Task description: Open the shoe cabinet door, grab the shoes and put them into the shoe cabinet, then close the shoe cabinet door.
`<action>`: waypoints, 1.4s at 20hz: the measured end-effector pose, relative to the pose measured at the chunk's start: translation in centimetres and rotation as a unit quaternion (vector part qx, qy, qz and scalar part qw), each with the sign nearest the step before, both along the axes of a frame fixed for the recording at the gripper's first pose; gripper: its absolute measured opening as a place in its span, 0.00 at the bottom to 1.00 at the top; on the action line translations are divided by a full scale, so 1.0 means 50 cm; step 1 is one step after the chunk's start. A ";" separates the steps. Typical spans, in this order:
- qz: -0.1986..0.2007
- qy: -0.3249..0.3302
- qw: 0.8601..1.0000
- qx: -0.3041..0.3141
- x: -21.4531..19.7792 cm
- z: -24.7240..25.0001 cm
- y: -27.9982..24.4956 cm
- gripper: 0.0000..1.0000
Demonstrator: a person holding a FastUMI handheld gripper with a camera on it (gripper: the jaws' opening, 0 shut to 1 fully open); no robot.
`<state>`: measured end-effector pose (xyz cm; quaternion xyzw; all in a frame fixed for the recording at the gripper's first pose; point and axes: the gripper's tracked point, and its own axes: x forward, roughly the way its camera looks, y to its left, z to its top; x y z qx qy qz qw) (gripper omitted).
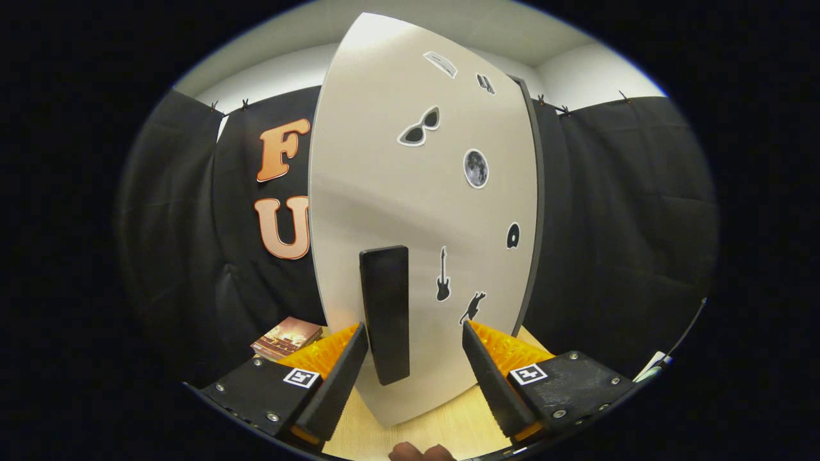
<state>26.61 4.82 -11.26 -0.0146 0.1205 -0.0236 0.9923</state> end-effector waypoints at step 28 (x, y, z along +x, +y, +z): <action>0.064 -0.007 0.998 0.026 0.206 -0.026 0.089 0.91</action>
